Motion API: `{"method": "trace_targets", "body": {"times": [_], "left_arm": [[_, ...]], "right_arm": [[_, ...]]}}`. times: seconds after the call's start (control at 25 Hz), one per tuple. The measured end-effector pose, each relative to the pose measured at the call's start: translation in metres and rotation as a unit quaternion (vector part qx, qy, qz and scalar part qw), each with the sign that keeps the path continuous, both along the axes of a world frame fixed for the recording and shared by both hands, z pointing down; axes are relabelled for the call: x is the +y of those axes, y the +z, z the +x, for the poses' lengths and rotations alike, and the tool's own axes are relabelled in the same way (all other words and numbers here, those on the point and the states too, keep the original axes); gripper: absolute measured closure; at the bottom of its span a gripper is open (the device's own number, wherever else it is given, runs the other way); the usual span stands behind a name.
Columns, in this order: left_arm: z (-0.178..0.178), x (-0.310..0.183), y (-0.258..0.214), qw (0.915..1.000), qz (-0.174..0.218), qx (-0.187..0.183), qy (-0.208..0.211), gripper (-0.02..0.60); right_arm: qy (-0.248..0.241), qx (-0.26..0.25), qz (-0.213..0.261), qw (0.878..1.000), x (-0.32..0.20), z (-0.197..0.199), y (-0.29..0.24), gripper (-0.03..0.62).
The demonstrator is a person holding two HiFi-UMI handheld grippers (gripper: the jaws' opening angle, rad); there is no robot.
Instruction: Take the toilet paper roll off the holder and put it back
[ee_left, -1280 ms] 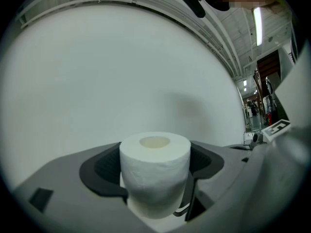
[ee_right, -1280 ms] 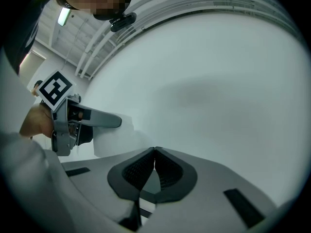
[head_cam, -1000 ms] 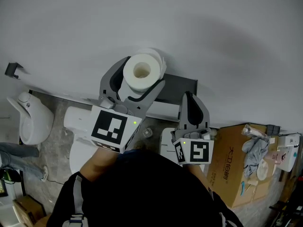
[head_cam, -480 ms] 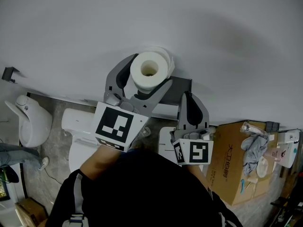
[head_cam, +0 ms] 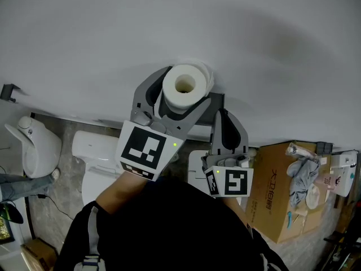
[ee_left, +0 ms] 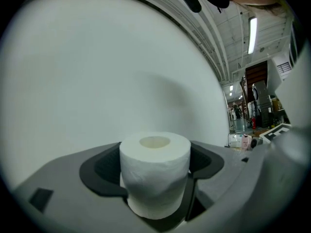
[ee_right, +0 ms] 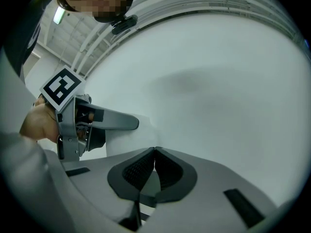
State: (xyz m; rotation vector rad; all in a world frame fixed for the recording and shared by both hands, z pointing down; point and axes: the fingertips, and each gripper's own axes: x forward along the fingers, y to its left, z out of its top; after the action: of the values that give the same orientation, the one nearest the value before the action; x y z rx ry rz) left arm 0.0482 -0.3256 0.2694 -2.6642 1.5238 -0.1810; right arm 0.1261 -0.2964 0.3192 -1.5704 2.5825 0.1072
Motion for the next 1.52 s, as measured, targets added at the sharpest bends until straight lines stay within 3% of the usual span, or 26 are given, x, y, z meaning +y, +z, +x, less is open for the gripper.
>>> {"method": "trace_targets", "body": {"times": [0.76, 1.32, 1.52], "left_arm": [[0.009, -0.005, 0.032, 0.9985, -0.05, 0.009, 0.018, 0.19], [0.011, -0.003, 0.035, 0.9992, -0.033, 0.006, 0.023, 0.186], [0.008, 0.002, 0.033, 0.9992, -0.026, 0.009, 0.029, 0.128]], "right_arm": [[0.003, 0.001, -0.006, 1.0, 0.001, -0.001, 0.001, 0.571], [0.001, 0.003, -0.003, 1.0, 0.009, -0.003, 0.0, 0.571], [0.001, 0.004, 0.002, 1.0, 0.017, -0.003, -0.002, 0.571]]}}
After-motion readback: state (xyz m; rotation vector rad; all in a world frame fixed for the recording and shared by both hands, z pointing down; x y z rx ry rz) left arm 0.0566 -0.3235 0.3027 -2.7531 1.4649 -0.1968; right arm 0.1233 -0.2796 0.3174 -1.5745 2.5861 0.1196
